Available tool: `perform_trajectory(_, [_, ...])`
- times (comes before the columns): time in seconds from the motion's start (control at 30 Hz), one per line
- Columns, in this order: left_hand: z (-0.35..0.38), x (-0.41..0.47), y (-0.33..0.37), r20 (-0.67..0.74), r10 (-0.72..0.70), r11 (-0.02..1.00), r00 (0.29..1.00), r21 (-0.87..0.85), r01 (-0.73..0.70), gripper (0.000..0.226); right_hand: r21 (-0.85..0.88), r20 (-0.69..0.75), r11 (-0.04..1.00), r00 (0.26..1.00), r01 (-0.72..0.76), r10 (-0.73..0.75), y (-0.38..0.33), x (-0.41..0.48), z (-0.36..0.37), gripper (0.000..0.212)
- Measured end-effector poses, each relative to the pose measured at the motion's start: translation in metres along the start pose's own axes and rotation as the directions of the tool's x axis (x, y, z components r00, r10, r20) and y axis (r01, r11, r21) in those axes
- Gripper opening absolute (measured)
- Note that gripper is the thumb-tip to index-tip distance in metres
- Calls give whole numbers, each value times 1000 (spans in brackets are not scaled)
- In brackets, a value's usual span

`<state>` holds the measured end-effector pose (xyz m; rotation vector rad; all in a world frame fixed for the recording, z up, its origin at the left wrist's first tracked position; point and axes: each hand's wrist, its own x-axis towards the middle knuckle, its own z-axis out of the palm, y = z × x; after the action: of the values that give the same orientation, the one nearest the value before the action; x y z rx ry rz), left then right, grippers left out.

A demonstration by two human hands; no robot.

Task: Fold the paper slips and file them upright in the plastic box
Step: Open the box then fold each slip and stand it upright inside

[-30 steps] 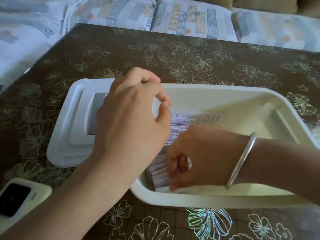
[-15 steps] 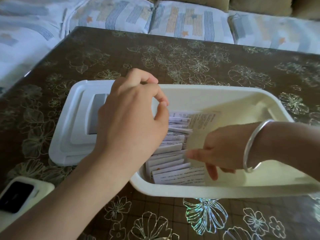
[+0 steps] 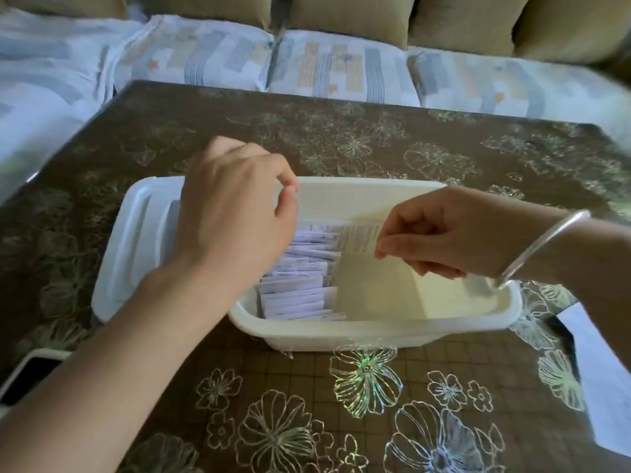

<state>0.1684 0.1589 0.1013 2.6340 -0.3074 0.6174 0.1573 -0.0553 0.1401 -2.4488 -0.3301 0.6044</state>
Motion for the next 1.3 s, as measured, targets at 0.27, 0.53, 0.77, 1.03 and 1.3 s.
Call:
perform_trajectory(0.27, [6,-43,99,45,264,911,964,-341,-233,9,239,-680,953,733,184,29,68,-101,37,4])
perform_trajectory(0.53, [43,-105,155,50,365,828,930,-474,-299,11,-260,-686,710,643,-654,341,212,-172,79,35])
perform_trajectory(0.77, [54,-134,168,-27,470,843,882,-281,-458,11,-358,-505,795,818,-490,277,189,-181,129,89])
perform_trajectory(1.03, [81,-194,112,408,456,880,791,-342,-331,46,-419,-504,896,859,-149,-93,143,-174,179,76])
perform_trajectory(1.3, [79,-202,89,433,467,875,771,-351,-333,65,-435,-537,900,800,8,-267,149,-176,178,54])
